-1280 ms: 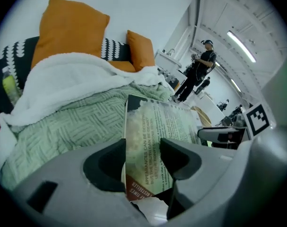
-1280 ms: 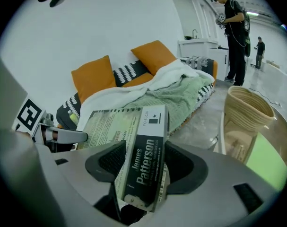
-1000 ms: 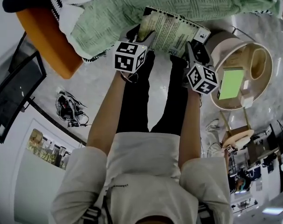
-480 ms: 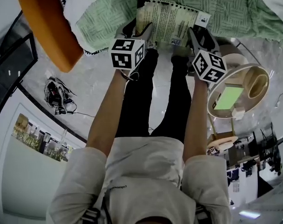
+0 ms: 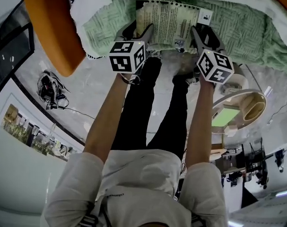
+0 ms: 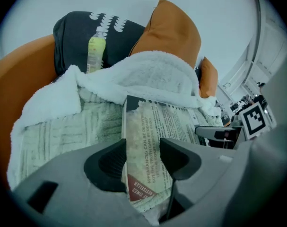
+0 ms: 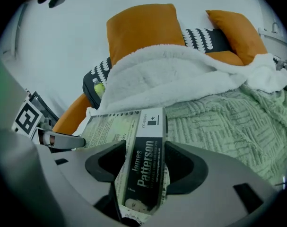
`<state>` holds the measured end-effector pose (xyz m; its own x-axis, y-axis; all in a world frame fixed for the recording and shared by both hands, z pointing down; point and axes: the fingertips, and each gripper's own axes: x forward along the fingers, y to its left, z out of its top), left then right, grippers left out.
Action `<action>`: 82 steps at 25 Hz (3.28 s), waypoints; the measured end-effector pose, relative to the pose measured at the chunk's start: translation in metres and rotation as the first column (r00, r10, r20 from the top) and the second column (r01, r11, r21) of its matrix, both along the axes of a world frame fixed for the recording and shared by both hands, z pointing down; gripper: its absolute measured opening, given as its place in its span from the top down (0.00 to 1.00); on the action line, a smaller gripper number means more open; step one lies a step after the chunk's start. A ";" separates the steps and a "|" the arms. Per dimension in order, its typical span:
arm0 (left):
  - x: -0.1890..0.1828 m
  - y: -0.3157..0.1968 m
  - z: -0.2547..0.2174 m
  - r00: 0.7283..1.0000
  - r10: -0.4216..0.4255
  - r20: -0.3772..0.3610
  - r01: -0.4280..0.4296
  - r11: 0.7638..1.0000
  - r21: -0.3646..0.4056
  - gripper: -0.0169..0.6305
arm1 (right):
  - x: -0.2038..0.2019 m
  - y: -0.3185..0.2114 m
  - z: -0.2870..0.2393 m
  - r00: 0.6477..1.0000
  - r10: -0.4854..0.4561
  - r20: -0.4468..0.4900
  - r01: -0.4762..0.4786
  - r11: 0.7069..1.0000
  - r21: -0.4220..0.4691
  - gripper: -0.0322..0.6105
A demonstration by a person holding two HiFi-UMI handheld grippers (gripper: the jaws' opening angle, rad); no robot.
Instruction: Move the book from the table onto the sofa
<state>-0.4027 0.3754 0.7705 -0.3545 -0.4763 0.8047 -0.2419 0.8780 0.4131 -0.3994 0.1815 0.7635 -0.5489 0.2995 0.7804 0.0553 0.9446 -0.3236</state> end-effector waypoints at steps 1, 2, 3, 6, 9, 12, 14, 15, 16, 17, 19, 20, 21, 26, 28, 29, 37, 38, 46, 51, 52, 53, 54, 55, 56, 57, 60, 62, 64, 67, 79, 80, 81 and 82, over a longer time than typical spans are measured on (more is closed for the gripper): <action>-0.001 0.005 0.004 1.000 -0.013 -0.006 0.013 1.000 -0.005 0.62 | -0.006 0.004 0.006 1.000 -0.008 -0.003 0.008 1.000 -0.012 0.57; -0.001 0.009 0.009 1.000 -0.027 -0.015 0.026 1.000 -0.008 0.62 | -0.012 0.008 0.011 1.000 -0.021 -0.006 0.021 1.000 -0.016 0.57; -0.001 0.012 0.014 0.999 -0.041 -0.028 0.041 0.999 -0.009 0.62 | -0.018 0.011 0.015 0.999 -0.040 -0.010 0.039 0.999 -0.012 0.57; 0.001 0.013 0.025 0.995 -0.078 -0.063 0.078 0.997 0.005 0.62 | -0.027 0.014 0.022 0.996 -0.085 -0.024 0.085 0.996 0.015 0.57; 0.001 0.010 0.029 0.993 -0.082 -0.079 0.083 0.997 0.009 0.62 | -0.027 0.011 0.024 0.995 -0.091 -0.040 0.092 0.995 0.026 0.57; 0.003 0.009 0.034 0.993 -0.079 -0.089 0.079 0.997 -0.002 0.62 | -0.024 0.011 0.029 0.994 -0.089 -0.063 0.091 0.995 0.028 0.57; 0.003 0.008 0.038 0.992 -0.082 -0.094 0.082 0.997 -0.004 0.62 | -0.024 0.011 0.032 0.993 -0.093 -0.071 0.095 0.995 0.029 0.57; 0.002 0.007 0.039 0.992 -0.083 -0.096 0.083 0.997 -0.004 0.62 | -0.025 0.010 0.033 0.993 -0.094 -0.070 0.097 0.995 0.030 0.57; 0.001 0.006 0.040 0.992 -0.084 -0.097 0.084 0.996 -0.005 0.62 | -0.026 0.009 0.033 0.993 -0.094 -0.067 0.097 0.995 0.030 0.57; 0.001 0.005 0.040 0.992 -0.086 -0.097 0.086 0.996 -0.005 0.62 | -0.026 0.008 0.033 0.994 -0.094 -0.064 0.096 0.995 0.030 0.57; 0.001 0.005 0.040 0.991 -0.088 -0.100 0.089 0.996 -0.003 0.62 | -0.025 0.008 0.032 0.994 -0.091 -0.059 0.093 0.995 0.032 0.57; 0.002 0.005 0.040 0.991 -0.089 -0.101 0.090 0.996 -0.001 0.62 | -0.024 0.009 0.031 0.994 -0.090 -0.056 0.092 0.995 0.032 0.57; 0.002 0.006 0.039 0.991 -0.088 -0.100 0.089 0.996 0.002 0.62 | -0.025 0.010 0.031 0.995 -0.088 -0.050 0.089 0.996 0.030 0.57; -0.001 0.012 0.026 0.996 -0.076 -0.035 0.076 0.997 -0.023 0.62 | -0.025 0.004 0.021 0.999 -0.032 0.009 0.032 0.999 0.015 0.57; -0.002 0.017 0.017 0.995 -0.099 -0.007 0.099 0.995 -0.028 0.62 | -0.024 -0.002 0.010 0.999 -0.016 0.043 0.014 0.999 0.043 0.57; -0.001 0.019 0.011 0.994 -0.112 0.007 0.112 0.993 -0.030 0.62 | -0.023 -0.002 0.004 0.998 -0.022 0.058 0.019 0.999 0.051 0.57; 0.029 0.008 -0.046 0.988 -0.104 0.114 0.111 0.992 -0.056 0.62 | 0.010 0.011 -0.051 0.978 -0.166 0.129 0.151 0.981 0.121 0.57; 0.034 0.005 -0.053 0.987 -0.100 0.128 0.108 0.992 -0.058 0.62 | 0.016 0.013 -0.057 0.975 -0.177 0.135 0.160 0.979 0.125 0.57; 0.101 -0.005 -0.120 0.984 -0.061 0.169 0.075 0.994 -0.076 0.62 | 0.082 0.024 -0.108 0.967 -0.202 0.156 0.179 0.973 0.146 0.57; 0.133 0.008 -0.164 0.974 -0.086 0.209 0.104 0.992 -0.073 0.62 | 0.115 0.044 -0.149 0.956 -0.227 0.186 0.198 0.967 0.161 0.57; 0.136 0.006 -0.172 0.970 -0.092 0.225 0.110 0.992 -0.066 0.62 | 0.117 0.043 -0.158 0.952 -0.231 0.200 0.198 0.965 0.172 0.57; 0.140 0.005 -0.181 0.967 -0.094 0.237 0.112 0.992 -0.063 0.62 | 0.121 0.043 -0.166 0.949 -0.232 0.212 0.196 0.964 0.180 0.57; 0.146 0.006 -0.189 0.966 -0.089 0.242 0.107 0.992 -0.065 0.62 | 0.128 0.045 -0.175 0.948 -0.228 0.222 0.189 0.964 0.186 0.57; 0.155 0.009 -0.198 0.967 -0.075 0.243 0.096 0.992 -0.076 0.62 | 0.136 0.048 -0.185 0.947 -0.220 0.233 0.178 0.966 0.188 0.57; 0.163 0.012 -0.207 0.968 -0.058 0.244 0.083 0.992 -0.092 0.62 | 0.143 0.052 -0.196 0.945 -0.213 0.249 0.169 0.968 0.188 0.57; 0.169 0.013 -0.218 0.967 -0.046 0.250 0.075 0.992 -0.106 0.63 | 0.147 0.053 -0.208 0.940 -0.211 0.267 0.164 0.968 0.189 0.57; 0.185 0.006 -0.251 0.962 -0.037 0.271 0.071 0.991 -0.116 0.63 | 0.161 0.044 -0.239 0.932 -0.216 0.291 0.163 0.967 0.196 0.57; 0.197 0.002 -0.265 0.961 -0.040 0.272 0.075 0.990 -0.117 0.63 | 0.170 0.041 -0.252 0.933 -0.215 0.288 0.163 0.968 0.192 0.57; 0.203 0.000 -0.275 0.960 -0.039 0.277 0.075 0.990 -0.118 0.63 | 0.176 0.042 -0.263 0.935 -0.213 0.283 0.164 0.969 0.186 0.57; 0.213 0.000 -0.290 0.962 -0.015 0.274 0.052 0.991 -0.126 0.63 | 0.187 0.049 -0.282 0.935 -0.218 0.280 0.172 0.968 0.181 0.57; 0.236 0.008 -0.329 0.945 -0.057 0.323 0.089 0.992 -0.087 0.73 | 0.223 0.064 -0.321 0.902 -0.254 0.348 0.196 0.961 0.193 0.71; 0.236 0.006 -0.330 0.942 -0.055 0.332 0.088 0.993 -0.085 0.75 | 0.225 0.066 -0.323 0.895 -0.275 0.350 0.214 0.955 0.204 0.72; 0.237 0.004 -0.331 0.939 -0.052 0.339 0.084 0.993 -0.081 0.77 | 0.226 0.067 -0.325 0.890 -0.288 0.353 0.225 0.951 0.210 0.73; 0.239 0.001 -0.332 0.938 -0.048 0.343 0.079 0.994 -0.076 0.81 | 0.227 0.066 -0.328 0.887 -0.295 0.356 0.230 0.950 0.213 0.74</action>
<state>-0.1642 0.3769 0.4383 -0.6419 -0.3771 0.6677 -0.2971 0.9250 0.2368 -0.1724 0.2477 0.4355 -0.7307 0.3631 0.5781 0.3963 0.9151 -0.0738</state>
